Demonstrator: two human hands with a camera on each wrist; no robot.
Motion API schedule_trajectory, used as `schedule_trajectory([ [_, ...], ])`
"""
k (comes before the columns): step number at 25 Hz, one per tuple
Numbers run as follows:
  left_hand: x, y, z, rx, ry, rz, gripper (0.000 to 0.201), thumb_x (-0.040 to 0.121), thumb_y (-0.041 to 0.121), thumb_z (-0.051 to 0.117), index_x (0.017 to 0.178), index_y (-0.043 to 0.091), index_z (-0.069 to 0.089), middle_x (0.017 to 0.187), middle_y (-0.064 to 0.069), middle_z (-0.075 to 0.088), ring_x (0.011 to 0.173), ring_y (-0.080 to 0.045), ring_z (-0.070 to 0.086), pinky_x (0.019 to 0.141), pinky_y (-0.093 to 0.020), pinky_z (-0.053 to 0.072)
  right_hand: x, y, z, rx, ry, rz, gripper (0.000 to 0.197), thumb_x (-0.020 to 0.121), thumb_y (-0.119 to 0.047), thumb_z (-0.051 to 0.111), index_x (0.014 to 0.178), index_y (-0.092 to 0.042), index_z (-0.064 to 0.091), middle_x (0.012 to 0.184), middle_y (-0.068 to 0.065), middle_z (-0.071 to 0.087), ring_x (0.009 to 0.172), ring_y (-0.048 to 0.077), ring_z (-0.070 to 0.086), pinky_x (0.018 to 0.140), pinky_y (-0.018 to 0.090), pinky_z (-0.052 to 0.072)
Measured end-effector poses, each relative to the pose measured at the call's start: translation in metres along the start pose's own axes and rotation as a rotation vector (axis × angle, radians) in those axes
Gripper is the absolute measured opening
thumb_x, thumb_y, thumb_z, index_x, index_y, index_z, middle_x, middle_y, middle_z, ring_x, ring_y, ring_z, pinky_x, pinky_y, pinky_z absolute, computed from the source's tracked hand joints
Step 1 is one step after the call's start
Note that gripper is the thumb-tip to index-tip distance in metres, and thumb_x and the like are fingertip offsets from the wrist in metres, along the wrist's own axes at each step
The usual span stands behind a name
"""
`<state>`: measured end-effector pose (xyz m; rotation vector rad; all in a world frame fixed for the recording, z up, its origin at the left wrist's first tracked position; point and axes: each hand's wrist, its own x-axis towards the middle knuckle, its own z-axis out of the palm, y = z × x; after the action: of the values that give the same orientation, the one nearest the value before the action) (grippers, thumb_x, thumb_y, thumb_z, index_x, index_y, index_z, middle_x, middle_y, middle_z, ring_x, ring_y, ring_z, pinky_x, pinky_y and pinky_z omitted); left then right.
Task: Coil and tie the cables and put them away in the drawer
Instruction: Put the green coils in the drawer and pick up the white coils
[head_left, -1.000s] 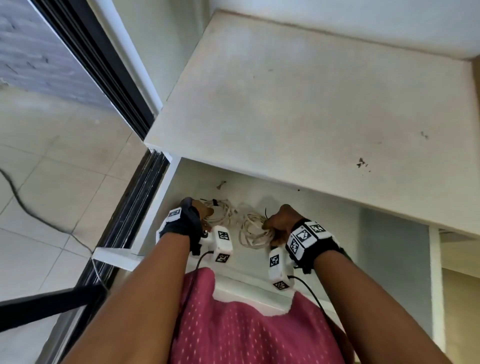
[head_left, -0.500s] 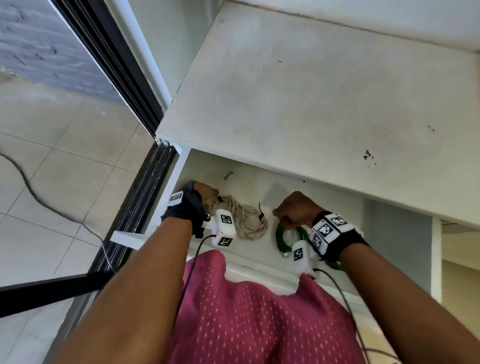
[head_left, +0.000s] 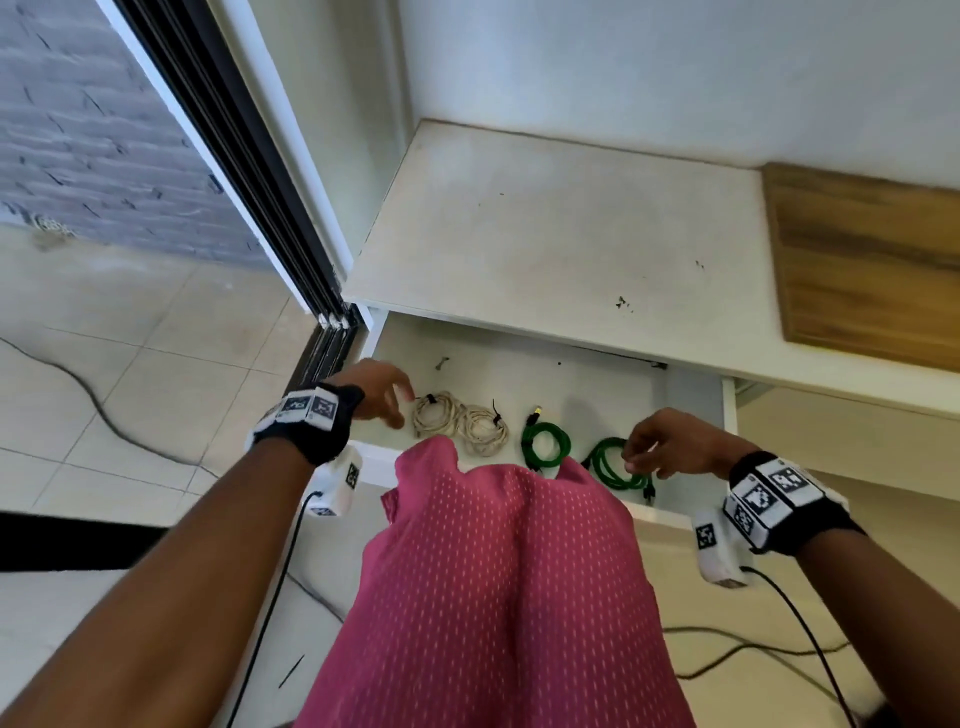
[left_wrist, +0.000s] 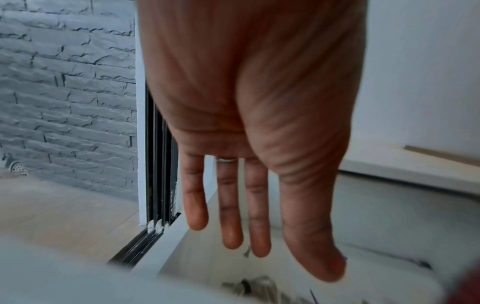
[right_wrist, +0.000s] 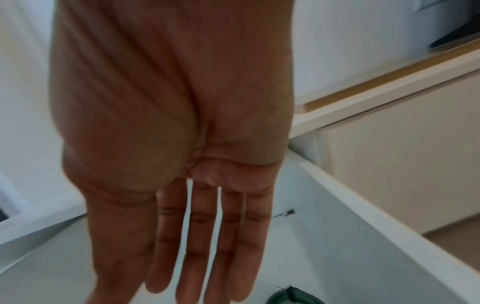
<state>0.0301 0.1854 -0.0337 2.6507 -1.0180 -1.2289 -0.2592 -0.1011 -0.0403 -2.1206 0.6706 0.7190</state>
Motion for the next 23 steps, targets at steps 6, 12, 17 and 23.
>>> schedule_trajectory([
  [6,-0.037,-0.014,0.059,0.146,0.008,0.044,0.05,0.085,0.011,0.069,0.132,0.026,0.057,0.131,-0.006,0.061,0.119,-0.023,0.056,0.1,-0.037,0.044,-0.063,0.053,0.046,0.123,0.05,-0.041,0.031,0.075,-0.014,0.079,0.103,-0.022,0.07,0.098,-0.009,0.071,0.094,0.006,0.064,0.08,0.022,0.048],
  [12,-0.032,-0.016,0.077,0.249,0.125,0.032,0.042,0.096,0.015,0.05,0.134,0.033,0.051,0.122,0.0,0.065,0.12,-0.024,0.052,0.106,-0.037,0.024,-0.066,0.062,0.061,0.198,0.309,-0.061,0.034,0.072,-0.003,0.079,0.103,-0.016,0.074,0.096,-0.003,0.072,0.086,0.001,0.061,0.076,0.015,0.042],
  [17,-0.01,-0.01,0.078,0.356,0.237,-0.003,0.036,0.093,0.008,0.044,0.121,0.027,0.054,0.115,-0.002,0.061,0.119,-0.029,0.046,0.109,-0.045,0.018,-0.054,0.06,0.05,0.228,0.406,-0.032,0.032,0.069,-0.004,0.08,0.1,-0.013,0.075,0.095,0.003,0.073,0.092,0.016,0.062,0.082,0.026,0.041],
  [23,0.029,-0.005,0.087,0.317,0.625,0.039,0.052,0.083,-0.002,0.053,0.132,0.014,0.042,0.132,-0.025,0.042,0.124,-0.047,0.041,0.113,-0.061,0.016,-0.02,0.057,0.021,0.037,0.587,0.021,0.034,0.061,-0.012,0.086,0.094,-0.013,0.077,0.097,0.008,0.067,0.098,0.031,0.056,0.082,0.037,0.042],
])
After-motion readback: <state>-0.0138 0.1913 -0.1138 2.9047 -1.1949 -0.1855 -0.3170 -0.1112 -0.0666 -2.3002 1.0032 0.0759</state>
